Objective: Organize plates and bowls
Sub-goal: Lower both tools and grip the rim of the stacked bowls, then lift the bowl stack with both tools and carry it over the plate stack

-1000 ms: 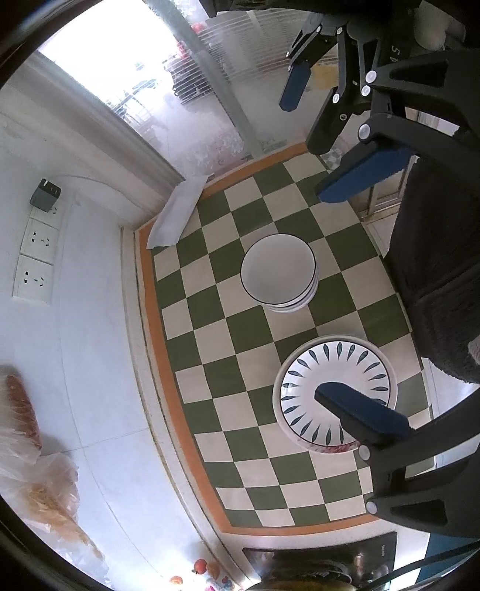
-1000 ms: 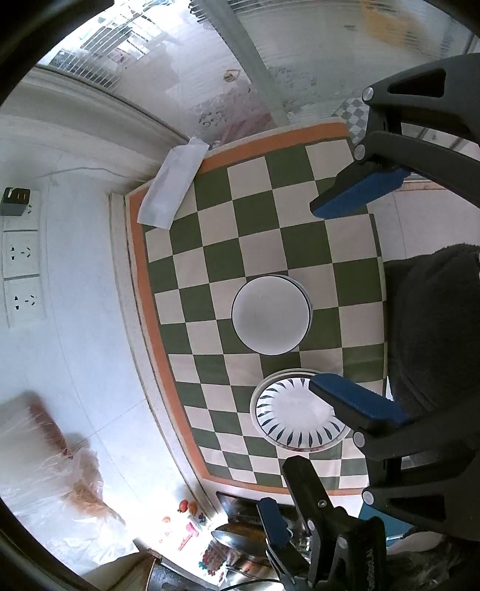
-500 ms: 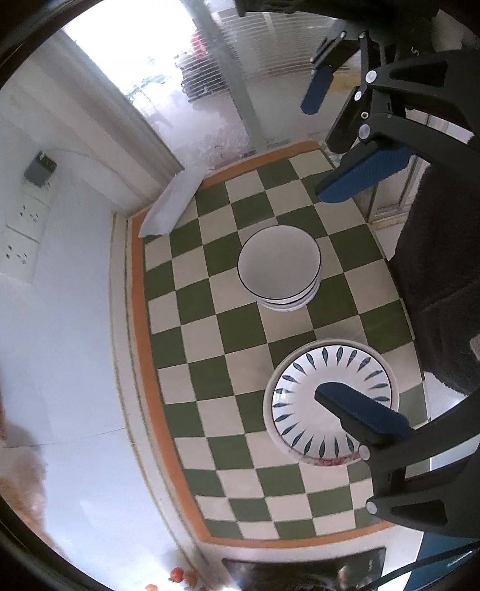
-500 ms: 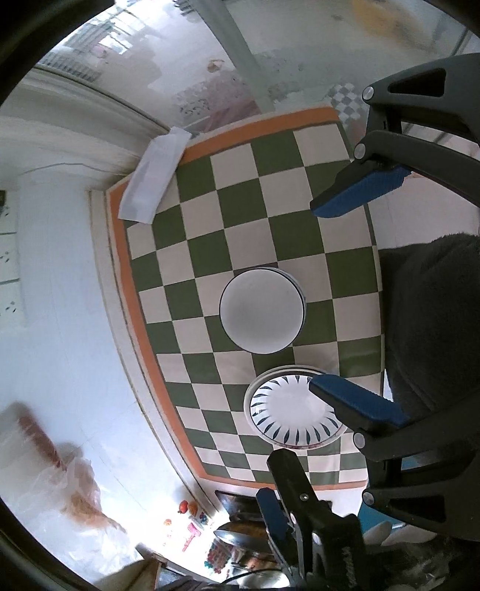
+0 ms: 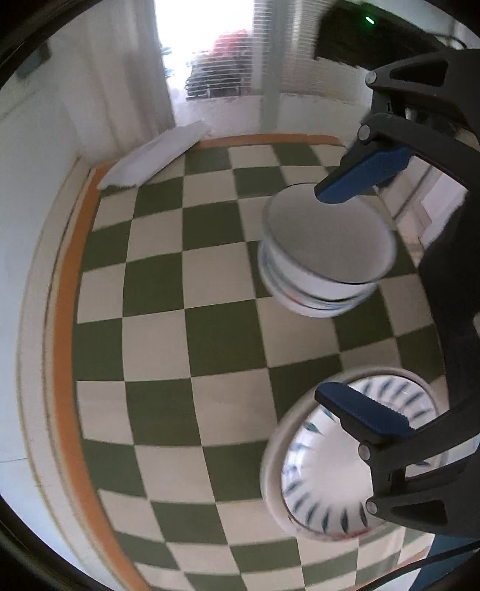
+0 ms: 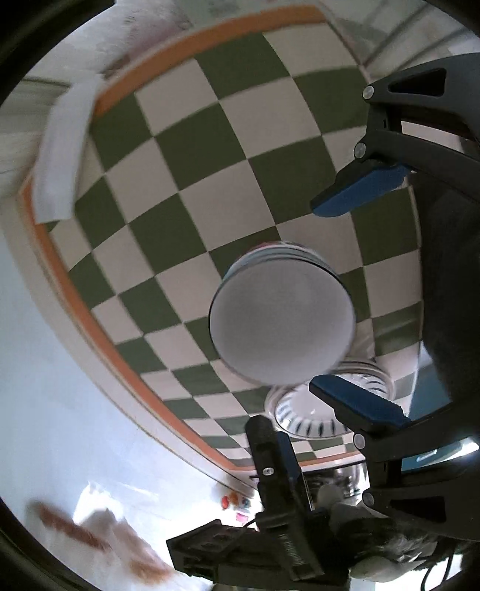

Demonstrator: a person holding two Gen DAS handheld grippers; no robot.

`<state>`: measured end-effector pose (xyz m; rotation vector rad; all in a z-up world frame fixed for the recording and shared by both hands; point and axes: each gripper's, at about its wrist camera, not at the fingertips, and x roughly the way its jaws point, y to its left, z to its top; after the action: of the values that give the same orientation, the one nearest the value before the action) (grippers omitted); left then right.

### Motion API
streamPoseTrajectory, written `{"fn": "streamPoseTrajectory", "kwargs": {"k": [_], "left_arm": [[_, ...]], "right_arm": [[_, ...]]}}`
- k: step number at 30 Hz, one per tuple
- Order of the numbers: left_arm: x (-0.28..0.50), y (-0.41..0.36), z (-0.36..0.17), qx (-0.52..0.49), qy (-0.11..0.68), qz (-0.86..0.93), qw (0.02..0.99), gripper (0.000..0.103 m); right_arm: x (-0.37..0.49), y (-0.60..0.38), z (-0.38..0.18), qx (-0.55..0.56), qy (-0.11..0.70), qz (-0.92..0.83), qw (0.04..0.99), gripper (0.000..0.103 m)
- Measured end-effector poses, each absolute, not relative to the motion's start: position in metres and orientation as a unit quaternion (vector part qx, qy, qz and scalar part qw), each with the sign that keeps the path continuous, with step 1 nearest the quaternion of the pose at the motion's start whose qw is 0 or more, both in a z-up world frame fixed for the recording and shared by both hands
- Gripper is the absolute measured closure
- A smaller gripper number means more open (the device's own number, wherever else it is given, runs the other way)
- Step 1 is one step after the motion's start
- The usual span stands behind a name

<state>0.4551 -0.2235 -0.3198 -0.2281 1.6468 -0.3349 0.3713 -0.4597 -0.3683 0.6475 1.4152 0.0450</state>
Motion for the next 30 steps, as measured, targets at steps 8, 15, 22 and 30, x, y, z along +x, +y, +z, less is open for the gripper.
{"fn": "streamPoseTrajectory", "kwargs": {"k": [8,15,22,30], "left_arm": [[0.476,-0.249,-0.376,-0.113,0.775,-0.174,0.597,0.01],[0.471,-0.26,-0.409,-0.127,0.799,-0.189,0.557,0.026],[0.465,-0.262,-0.418,-0.122,0.796,-0.21,0.554,0.036],[0.458,-0.258,-0.411,-0.125,0.778,-0.211,0.578,0.036]], "right_arm": [[0.379,-0.473,-0.428,0.356,0.646,0.006,0.675,0.015],[0.385,-0.472,-0.472,0.407,0.65,0.048,0.64,0.029],[0.391,-0.462,-0.502,0.435,0.66,0.082,0.607,0.047],[0.394,-0.455,-0.507,0.443,0.651,0.092,0.61,0.05]]}}
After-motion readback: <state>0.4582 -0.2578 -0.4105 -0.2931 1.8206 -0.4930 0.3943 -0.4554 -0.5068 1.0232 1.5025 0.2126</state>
